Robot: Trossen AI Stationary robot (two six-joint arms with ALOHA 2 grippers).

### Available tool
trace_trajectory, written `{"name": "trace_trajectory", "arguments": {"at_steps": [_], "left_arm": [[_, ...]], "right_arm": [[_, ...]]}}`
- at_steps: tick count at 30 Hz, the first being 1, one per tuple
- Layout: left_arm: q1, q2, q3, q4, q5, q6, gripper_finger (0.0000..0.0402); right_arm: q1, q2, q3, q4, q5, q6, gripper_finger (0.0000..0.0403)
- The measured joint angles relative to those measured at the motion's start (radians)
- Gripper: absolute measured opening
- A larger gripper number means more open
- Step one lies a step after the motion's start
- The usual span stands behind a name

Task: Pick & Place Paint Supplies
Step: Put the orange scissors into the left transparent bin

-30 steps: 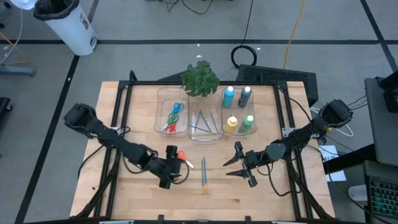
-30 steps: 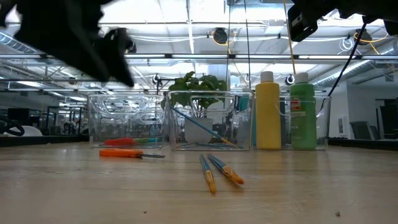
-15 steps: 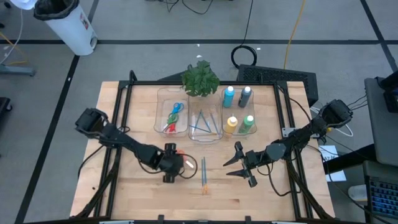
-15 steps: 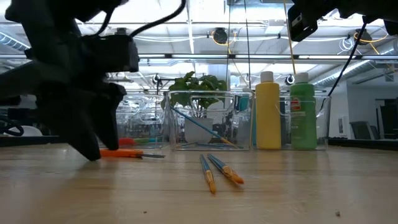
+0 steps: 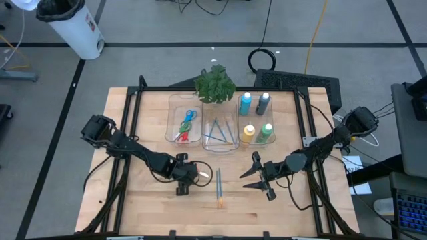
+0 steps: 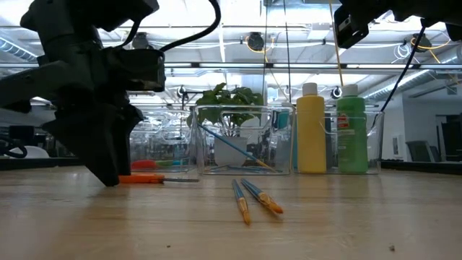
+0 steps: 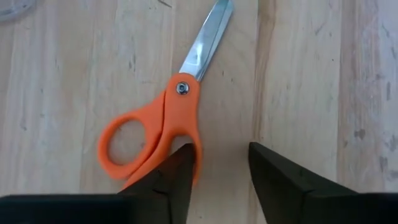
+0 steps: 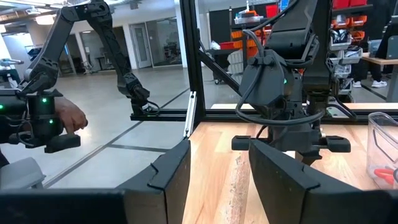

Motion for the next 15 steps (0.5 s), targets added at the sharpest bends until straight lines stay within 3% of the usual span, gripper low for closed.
{"name": "trace_trajectory", "arguments": {"at_steps": [7, 15], "left_arm": [[0.0, 0.001, -0.001, 0.0, -0.02, -0.029, 0.0099], [0.0, 0.002, -0.002, 0.001, -0.028, -0.104, 0.0058]], "right_arm": [[0.0, 0.0, 0.0, 0.0, 0.0, 0.0, 0.0157], [0.0, 0.0, 0.0, 0.0, 0.0, 0.0, 0.0157]]}}
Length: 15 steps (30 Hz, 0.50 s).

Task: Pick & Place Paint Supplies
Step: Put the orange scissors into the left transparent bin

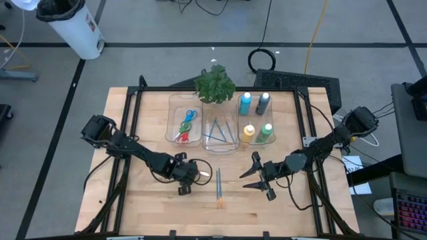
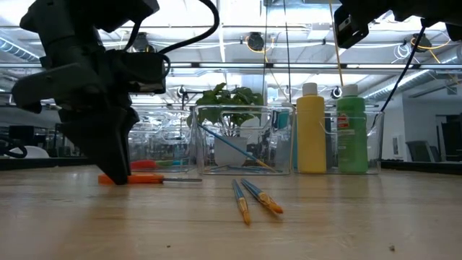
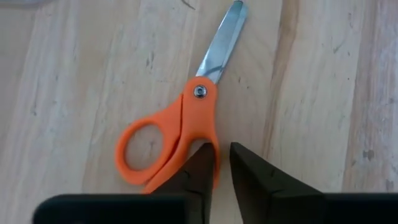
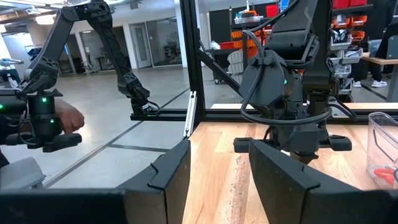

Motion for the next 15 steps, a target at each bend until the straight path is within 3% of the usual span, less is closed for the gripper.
{"name": "trace_trajectory", "arguments": {"at_steps": [6, 15], "left_arm": [[-0.003, 0.0, 0.0, 0.001, 0.001, -0.003, 0.0011], [-0.011, -0.004, -0.003, 0.053, -0.002, 0.055, 0.0013]], "right_arm": [[0.0, 0.0, 0.0, 0.0, 0.0, 0.0, 0.0157], [0.0, 0.0, 0.0, 0.0, 0.0, 0.0, 0.0157]]}}
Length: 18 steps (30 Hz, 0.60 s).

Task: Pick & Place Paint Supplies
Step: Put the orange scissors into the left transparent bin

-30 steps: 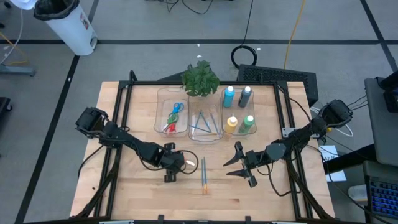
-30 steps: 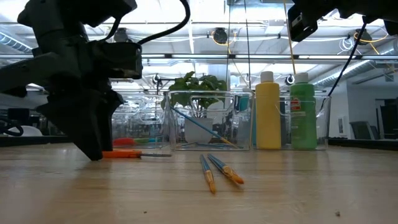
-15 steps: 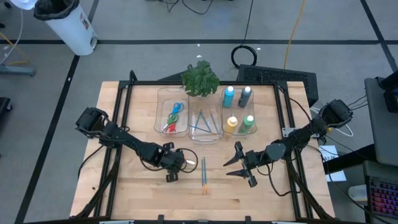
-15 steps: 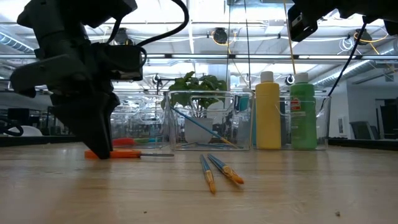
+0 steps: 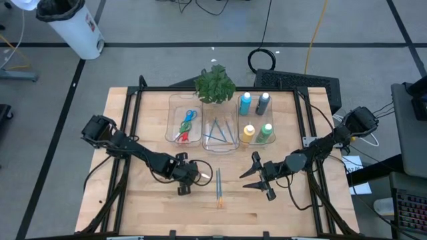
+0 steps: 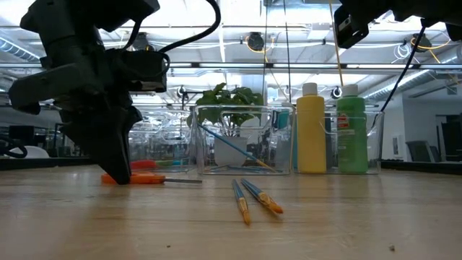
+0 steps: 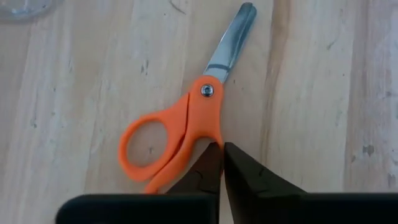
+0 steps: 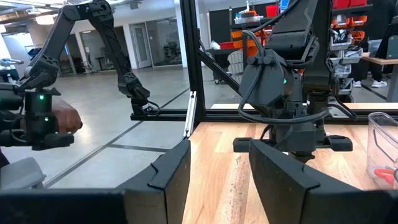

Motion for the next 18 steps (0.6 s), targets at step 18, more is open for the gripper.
{"name": "trace_trajectory", "arguments": {"at_steps": [18], "left_arm": [[-0.024, -0.297, 0.001, 0.047, -0.125, -0.133, 0.0014]], "right_arm": [[0.0, 0.0, 0.0, 0.0, 0.0, 0.0, 0.0157]]}}
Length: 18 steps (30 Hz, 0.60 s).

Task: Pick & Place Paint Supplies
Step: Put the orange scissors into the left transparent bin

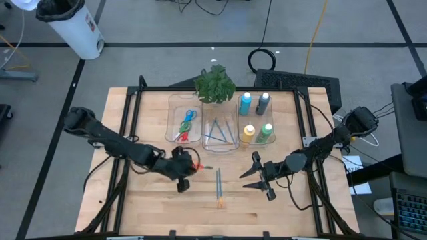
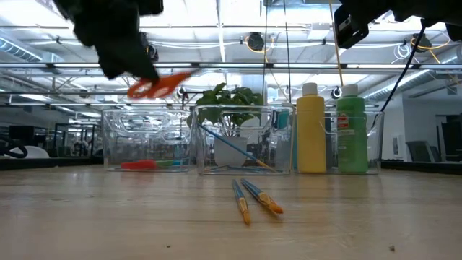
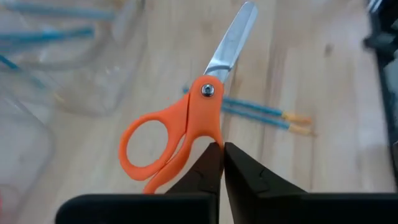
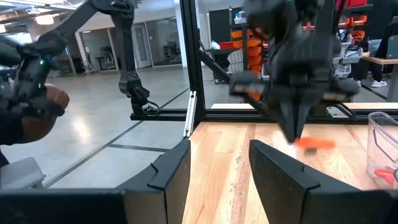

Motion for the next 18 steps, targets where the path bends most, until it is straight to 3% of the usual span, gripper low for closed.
{"name": "trace_trajectory", "arguments": {"at_steps": [12, 18], "left_arm": [[-0.013, -0.222, -0.001, 0.056, -0.13, 0.178, 0.0005], [-0.013, -0.304, -0.098, 0.087, -0.198, 0.169, 0.0005]], "right_arm": [[0.001, 0.0, 0.0, 0.0, 0.0, 0.0, 0.0157], [0.001, 0.0, 0.0, 0.001, 0.0, 0.0, 0.0157]]}}
